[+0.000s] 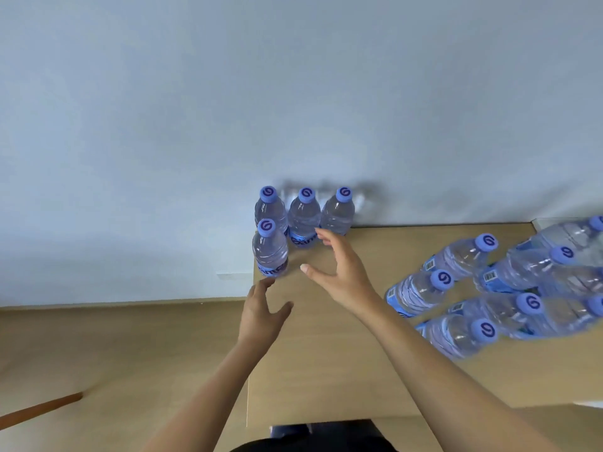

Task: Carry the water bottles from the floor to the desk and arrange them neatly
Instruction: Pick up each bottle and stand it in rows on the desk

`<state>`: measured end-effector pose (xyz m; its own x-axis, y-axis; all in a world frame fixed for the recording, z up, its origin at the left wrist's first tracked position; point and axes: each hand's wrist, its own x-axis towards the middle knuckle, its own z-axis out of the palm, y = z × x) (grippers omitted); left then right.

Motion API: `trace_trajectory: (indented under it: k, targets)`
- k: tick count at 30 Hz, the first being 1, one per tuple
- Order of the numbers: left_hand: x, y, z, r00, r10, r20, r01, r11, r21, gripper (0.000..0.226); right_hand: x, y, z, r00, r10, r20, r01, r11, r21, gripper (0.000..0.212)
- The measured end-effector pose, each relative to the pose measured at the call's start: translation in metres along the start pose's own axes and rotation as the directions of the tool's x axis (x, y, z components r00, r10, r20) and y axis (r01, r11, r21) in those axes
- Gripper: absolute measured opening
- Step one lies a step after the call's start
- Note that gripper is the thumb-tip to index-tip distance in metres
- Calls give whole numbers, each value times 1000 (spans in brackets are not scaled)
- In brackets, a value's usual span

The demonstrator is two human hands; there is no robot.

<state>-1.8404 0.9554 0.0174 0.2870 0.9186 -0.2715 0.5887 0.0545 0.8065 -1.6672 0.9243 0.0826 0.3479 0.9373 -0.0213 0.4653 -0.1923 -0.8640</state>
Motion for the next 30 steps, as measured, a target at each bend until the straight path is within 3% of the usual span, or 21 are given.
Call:
trace_trajectory:
  k: [8, 13, 22, 26, 30]
  targets:
    - [-27, 55, 31, 939, 272, 209, -280, 960, 10, 52, -46, -16, -67, 955, -40, -293, 37, 999, -16, 57]
    - [-34, 84, 56, 900, 331, 282, -342, 940, -11, 53, -65, -2, -108, 905, 36, -423, -52, 998, -26, 53]
    - [-33, 112, 83, 917, 295, 269, -299, 954, -28, 53, -63, 46, -121, 828, 459, -322, -401, 886, 231, 78]
    - [-31, 112, 86, 934, 263, 242, -269, 963, -8, 52, -58, 58, -110, 718, 618, -320, -458, 766, 451, 64]
    - [-32, 105, 88, 944, 211, 253, -223, 975, 18, 51, -53, 63, -99, 719, 600, -350, -423, 778, 464, 43]
